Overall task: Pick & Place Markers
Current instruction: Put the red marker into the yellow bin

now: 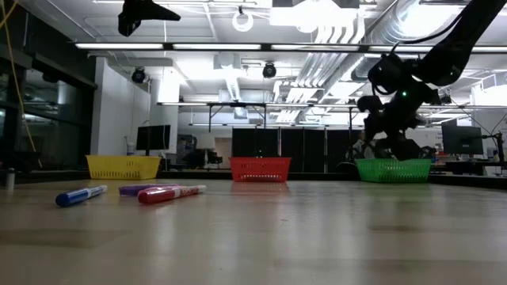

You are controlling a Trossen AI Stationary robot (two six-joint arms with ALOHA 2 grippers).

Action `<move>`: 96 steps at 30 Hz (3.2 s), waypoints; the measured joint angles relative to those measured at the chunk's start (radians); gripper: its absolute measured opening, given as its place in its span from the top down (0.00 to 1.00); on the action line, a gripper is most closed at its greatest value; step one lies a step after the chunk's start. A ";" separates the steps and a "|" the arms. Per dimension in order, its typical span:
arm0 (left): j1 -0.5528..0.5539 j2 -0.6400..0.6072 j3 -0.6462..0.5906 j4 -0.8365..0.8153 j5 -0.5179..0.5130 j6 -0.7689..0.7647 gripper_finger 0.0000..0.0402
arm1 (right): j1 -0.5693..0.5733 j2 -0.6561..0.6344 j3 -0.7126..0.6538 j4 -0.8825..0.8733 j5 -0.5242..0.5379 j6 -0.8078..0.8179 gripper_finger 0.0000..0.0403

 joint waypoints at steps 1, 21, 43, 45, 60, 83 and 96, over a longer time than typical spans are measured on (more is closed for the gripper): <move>0.000 0.000 0.000 0.000 0.000 0.000 0.50 | 0.006 0.000 0.000 0.020 0.004 -0.035 0.67; 0.000 -0.012 0.000 -0.013 0.028 0.011 0.50 | 0.190 -0.148 0.000 0.178 0.299 -0.523 0.67; 0.000 -0.125 0.000 -0.218 0.014 0.027 0.50 | 0.476 -0.211 0.057 0.491 0.029 -1.135 0.67; -0.001 -0.137 0.000 -0.229 0.004 0.027 0.50 | 0.517 -0.211 0.105 0.440 0.030 -1.186 0.67; 0.000 -0.194 0.000 -0.333 -0.011 0.037 0.50 | 0.769 -0.123 0.480 -0.094 0.040 -1.394 0.67; 0.000 -0.216 0.000 -0.463 0.054 0.026 0.50 | 0.990 0.321 0.716 -0.232 -0.255 -1.706 0.67; 0.000 -0.231 0.000 -0.452 0.072 0.019 0.50 | 0.997 0.430 0.716 -0.294 -0.431 -1.958 0.67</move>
